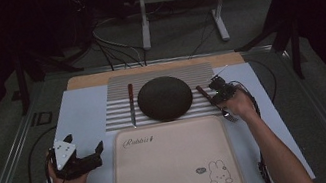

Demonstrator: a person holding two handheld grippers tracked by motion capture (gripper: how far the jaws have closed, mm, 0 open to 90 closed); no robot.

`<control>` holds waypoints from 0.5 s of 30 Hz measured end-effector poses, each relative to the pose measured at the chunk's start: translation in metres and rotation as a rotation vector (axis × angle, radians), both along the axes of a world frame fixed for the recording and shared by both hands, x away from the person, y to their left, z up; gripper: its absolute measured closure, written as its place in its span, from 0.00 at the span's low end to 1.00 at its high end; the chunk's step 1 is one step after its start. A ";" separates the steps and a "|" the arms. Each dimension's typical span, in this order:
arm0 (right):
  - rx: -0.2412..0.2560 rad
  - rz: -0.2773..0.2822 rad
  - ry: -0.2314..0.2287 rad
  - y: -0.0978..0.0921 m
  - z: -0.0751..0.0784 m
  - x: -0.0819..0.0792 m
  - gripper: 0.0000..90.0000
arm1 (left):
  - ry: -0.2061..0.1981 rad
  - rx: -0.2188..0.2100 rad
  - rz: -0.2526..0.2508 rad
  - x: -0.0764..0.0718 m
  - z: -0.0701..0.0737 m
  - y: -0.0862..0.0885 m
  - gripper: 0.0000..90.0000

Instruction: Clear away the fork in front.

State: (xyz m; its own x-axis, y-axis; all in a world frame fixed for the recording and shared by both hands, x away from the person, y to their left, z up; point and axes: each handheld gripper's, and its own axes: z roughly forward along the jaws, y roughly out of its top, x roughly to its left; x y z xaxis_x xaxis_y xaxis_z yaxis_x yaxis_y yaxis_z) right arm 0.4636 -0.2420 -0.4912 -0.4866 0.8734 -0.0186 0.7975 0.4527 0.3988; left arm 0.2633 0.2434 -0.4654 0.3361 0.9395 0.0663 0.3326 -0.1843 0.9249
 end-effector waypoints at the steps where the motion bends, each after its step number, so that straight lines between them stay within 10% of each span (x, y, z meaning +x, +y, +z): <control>1: 0.021 0.004 -0.036 -0.002 0.004 -0.005 0.87 | -0.002 0.001 0.000 0.000 0.000 -0.001 0.00; 15: 0.115 0.029 -0.334 -0.002 0.034 -0.050 0.87 | -0.004 0.001 0.005 -0.001 0.000 -0.001 0.00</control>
